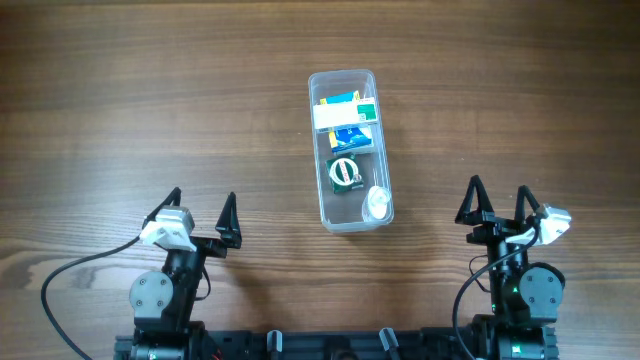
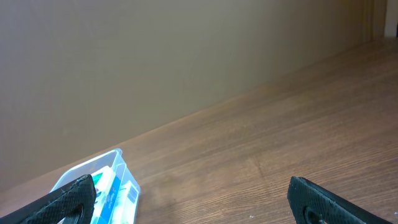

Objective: Pack container

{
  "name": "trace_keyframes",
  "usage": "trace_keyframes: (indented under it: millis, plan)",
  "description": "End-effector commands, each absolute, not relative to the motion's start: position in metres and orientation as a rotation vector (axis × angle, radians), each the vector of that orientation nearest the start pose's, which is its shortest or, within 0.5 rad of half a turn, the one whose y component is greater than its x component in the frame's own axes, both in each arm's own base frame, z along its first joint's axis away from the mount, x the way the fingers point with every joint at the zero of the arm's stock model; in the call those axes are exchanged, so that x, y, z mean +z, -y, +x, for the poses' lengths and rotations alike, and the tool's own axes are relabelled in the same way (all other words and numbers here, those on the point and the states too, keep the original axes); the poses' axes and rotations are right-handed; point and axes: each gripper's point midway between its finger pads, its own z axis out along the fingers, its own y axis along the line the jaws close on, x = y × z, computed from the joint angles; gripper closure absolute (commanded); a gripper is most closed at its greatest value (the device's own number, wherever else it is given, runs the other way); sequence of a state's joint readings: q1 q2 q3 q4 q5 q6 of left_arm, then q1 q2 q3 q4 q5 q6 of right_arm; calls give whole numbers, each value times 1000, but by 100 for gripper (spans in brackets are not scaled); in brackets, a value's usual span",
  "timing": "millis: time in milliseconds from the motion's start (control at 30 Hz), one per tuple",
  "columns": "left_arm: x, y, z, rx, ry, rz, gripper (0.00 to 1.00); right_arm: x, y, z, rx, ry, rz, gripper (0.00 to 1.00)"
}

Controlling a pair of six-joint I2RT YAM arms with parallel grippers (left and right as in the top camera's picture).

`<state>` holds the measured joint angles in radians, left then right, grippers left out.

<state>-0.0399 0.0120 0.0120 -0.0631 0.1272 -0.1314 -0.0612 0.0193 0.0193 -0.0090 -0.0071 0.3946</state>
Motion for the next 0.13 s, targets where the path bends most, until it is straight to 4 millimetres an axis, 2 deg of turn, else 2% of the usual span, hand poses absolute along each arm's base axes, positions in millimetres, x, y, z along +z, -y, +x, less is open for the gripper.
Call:
trace_keyframes:
  millis: [0,100]
  plan:
    - [159,29,244,-208,-1638,32,0,175,10,247,275,-1548,325,0]
    - [159,29,244,-208,-1639,32,0,175,10,247,275,-1548,325,0]
